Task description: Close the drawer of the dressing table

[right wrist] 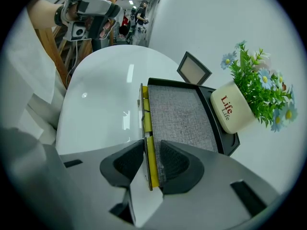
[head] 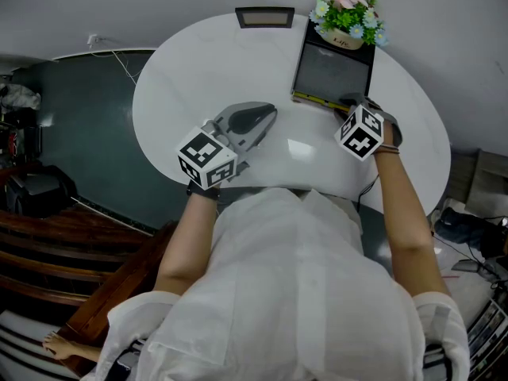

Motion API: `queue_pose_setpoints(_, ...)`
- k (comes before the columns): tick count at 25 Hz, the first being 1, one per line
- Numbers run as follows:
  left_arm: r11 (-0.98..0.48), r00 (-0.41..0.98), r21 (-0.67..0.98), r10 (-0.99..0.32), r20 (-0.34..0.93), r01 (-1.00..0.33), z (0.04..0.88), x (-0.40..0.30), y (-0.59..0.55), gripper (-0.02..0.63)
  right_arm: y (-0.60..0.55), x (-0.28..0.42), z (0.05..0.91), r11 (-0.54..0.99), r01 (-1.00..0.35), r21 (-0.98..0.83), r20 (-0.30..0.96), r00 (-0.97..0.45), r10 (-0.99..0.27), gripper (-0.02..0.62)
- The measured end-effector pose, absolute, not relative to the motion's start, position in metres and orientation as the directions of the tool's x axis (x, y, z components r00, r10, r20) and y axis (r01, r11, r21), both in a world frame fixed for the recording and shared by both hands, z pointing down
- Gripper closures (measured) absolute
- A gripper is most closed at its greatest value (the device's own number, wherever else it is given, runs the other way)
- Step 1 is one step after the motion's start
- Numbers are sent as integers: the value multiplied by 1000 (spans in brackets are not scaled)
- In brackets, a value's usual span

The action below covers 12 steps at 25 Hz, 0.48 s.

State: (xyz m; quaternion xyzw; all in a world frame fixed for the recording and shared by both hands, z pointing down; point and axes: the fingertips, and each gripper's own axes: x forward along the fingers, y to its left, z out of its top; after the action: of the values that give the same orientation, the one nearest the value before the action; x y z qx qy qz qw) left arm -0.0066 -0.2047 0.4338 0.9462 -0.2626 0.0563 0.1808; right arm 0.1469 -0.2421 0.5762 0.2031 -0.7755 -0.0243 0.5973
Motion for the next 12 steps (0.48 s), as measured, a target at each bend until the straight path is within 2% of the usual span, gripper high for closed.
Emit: queue_pose_setpoints(12, -798, 856, 312, -477, 198, -516, 433, -8, -208, 574, -246, 148, 576, 915, -279, 293, 919, -184, -350, 523)
